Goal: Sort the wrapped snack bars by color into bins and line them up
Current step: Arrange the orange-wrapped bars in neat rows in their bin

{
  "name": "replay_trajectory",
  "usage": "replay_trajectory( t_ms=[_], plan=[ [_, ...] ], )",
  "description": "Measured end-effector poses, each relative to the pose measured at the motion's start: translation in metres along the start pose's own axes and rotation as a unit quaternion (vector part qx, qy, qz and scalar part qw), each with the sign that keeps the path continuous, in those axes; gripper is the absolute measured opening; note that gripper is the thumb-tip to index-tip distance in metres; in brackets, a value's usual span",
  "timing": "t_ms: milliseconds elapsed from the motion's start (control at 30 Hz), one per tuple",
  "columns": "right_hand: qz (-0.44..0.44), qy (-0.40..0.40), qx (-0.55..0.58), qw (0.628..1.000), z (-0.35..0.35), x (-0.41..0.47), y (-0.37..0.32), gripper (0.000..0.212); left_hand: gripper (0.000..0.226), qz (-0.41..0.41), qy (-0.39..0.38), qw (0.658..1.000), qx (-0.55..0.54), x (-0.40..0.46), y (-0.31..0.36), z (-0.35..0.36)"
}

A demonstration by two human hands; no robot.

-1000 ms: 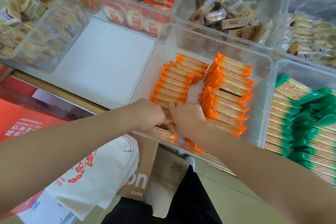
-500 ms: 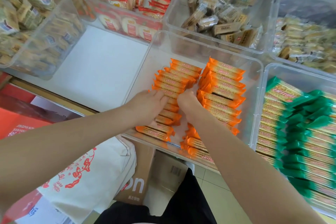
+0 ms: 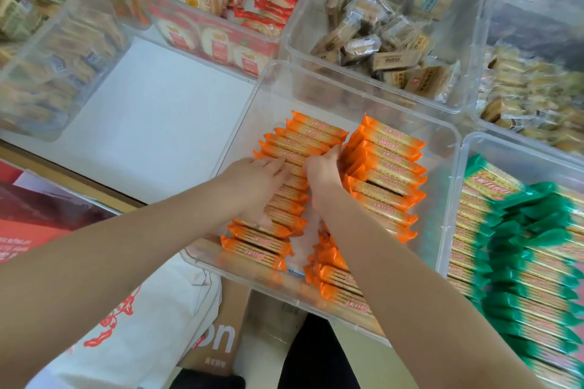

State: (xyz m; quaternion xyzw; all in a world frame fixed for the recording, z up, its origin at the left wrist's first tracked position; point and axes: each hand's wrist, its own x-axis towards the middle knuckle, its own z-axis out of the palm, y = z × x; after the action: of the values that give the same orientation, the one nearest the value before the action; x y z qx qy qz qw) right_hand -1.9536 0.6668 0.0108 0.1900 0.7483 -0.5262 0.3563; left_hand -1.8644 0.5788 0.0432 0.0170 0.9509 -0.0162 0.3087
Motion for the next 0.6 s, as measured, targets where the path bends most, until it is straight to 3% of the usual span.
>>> replay_trajectory(
  t_ms=[33, 133, 300, 500, 600],
  plan=[
    [-0.002, -0.048, 0.041, 0.998, 0.000, -0.006, -0.001, 0.065, 0.092, 0.001, 0.041, 0.999, -0.009, 0.001, -0.002, -0.003],
    [-0.025, -0.067, 0.031, 0.997, -0.010, -0.009, -0.002, 0.075, 0.068, -0.008, 0.123, 0.992, -0.005, 0.008, -0.005, -0.012],
    [0.000, 0.032, 0.025, 0.999, 0.002, 0.014, -0.030, 0.076, 0.075, -0.050, 0.053, 0.997, 0.011, 0.026, -0.008, -0.005],
    [-0.018, -0.098, 0.010, 0.995, -0.002, 0.001, -0.025, 0.063, 0.083, -0.038, 0.035, 0.999, 0.008, 0.020, -0.009, -0.008],
    [-0.002, -0.068, 0.057, 0.996, -0.015, 0.007, -0.026, 0.052, 0.101, -0.036, 0.017, 0.999, 0.031, 0.021, -0.008, -0.009]
  ],
)
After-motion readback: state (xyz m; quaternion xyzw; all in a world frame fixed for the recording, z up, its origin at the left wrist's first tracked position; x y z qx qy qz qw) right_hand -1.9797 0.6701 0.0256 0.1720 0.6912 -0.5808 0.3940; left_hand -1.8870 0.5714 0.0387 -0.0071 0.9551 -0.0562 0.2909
